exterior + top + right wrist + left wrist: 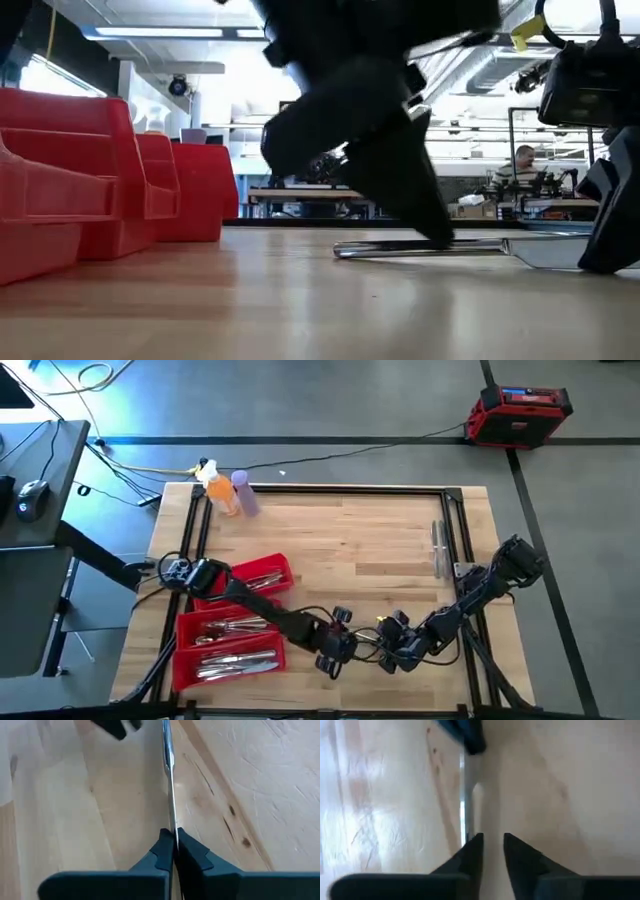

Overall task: Sort silverware
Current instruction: Put the silver knife in the bottom red bin

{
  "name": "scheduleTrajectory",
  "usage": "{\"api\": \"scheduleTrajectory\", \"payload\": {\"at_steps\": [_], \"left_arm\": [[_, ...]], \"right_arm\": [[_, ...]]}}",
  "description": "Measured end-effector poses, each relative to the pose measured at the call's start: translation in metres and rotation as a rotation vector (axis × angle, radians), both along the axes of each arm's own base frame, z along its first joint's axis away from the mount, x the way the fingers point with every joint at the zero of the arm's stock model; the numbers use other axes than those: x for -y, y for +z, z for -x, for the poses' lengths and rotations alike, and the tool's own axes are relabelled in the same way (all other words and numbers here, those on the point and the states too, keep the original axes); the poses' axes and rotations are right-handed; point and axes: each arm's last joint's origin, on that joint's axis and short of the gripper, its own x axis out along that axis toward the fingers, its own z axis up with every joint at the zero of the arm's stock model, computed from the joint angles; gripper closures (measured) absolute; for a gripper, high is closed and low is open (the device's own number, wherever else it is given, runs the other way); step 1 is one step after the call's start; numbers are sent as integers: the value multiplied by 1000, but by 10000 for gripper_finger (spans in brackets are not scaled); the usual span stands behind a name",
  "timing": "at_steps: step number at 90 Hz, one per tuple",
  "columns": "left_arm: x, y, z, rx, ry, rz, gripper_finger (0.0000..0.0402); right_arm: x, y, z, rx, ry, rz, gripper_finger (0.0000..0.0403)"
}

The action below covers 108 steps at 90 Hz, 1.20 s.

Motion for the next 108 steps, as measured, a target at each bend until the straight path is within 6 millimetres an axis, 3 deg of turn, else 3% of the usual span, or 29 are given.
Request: {"api": "scheduleTrajectory", "payload": {"at_steps": [18,33,43,59,75,87,94,108], "left_arm": [[-27,-11,-2,-25,105,15,260],[-34,-19,0,-33,88,64,244],[-36,-26,-1,-69,69,105,274],[-36,-36,-2,-92,67,140,381],[-38,-37,-3,-96,85,155,386],[-37,-32,-2,-107,76,155,395],[-32,-24,-2,-85,94,150,397],[-20,-3,6,-97,107,77,400]], "right_arm": [[0,0,0,1,1,0,403],[0,0,0,5,-1,3,403],[0,0,0,12,-4,6,403],[-1,2,-1,30,57,71,402],[-10,16,-12,39,111,131,366],[-22,40,-27,96,216,162,320],[-37,78,-41,257,271,120,300],[-57,130,-46,410,395,234,281]]}}
